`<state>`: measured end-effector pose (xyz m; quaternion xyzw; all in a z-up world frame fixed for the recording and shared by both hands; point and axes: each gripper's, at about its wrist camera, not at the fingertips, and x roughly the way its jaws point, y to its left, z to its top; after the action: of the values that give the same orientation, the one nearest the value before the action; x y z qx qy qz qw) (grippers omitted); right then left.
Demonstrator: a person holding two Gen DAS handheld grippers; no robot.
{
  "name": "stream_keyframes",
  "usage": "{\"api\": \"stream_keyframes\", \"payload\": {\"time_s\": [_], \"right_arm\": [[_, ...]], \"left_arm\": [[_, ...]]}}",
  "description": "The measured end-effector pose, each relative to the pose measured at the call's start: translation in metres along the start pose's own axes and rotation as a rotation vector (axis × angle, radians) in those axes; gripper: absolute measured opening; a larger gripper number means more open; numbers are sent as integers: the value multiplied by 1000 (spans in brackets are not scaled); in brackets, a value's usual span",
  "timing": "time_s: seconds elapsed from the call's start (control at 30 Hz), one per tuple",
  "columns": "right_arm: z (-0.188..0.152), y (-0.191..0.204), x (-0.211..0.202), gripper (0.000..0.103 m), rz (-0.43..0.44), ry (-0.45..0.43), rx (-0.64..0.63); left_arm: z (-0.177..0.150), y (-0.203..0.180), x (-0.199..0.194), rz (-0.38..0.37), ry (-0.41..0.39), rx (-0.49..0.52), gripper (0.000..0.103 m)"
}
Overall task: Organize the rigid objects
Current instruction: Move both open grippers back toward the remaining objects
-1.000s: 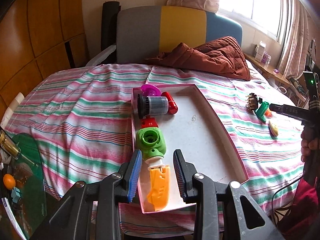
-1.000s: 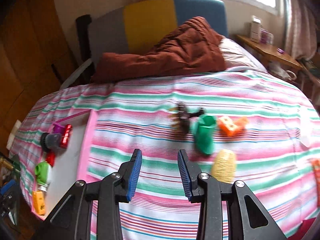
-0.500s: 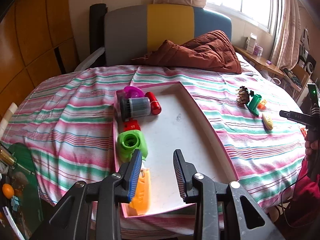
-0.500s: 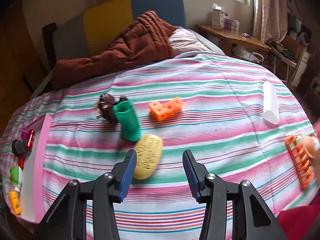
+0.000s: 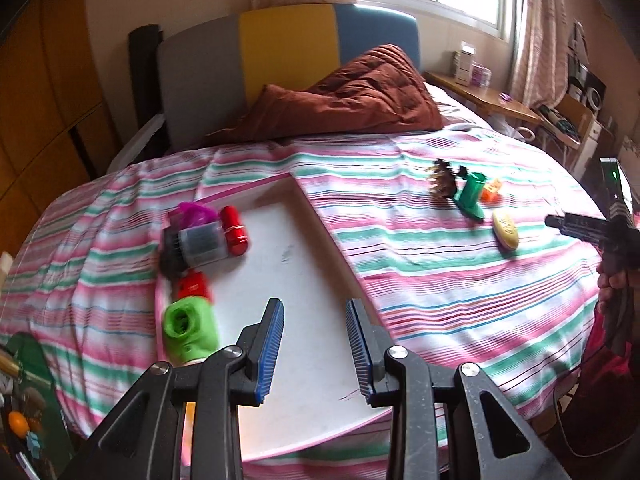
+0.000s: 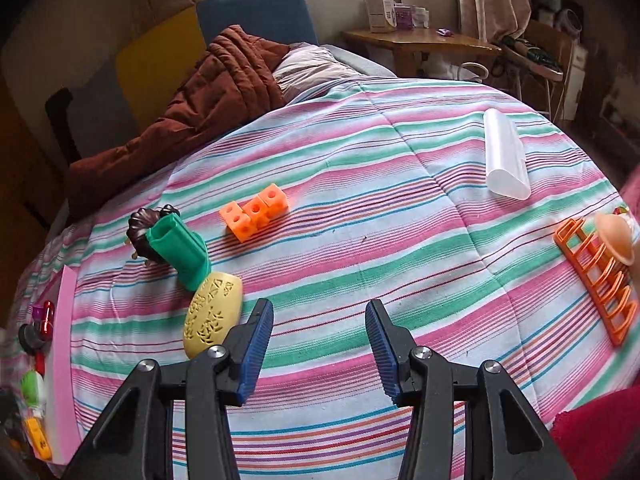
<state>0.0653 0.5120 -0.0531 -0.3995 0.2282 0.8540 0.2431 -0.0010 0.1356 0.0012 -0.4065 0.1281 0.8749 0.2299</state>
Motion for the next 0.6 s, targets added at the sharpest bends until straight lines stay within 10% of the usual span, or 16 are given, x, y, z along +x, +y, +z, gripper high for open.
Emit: {"api": "stream_keyframes", "payload": {"time_s": [0.6], "right_arm": [[4,1,-5,51,31,7,36]], "left_arm": [[22,-83,48,-139,82,100,32]]}}
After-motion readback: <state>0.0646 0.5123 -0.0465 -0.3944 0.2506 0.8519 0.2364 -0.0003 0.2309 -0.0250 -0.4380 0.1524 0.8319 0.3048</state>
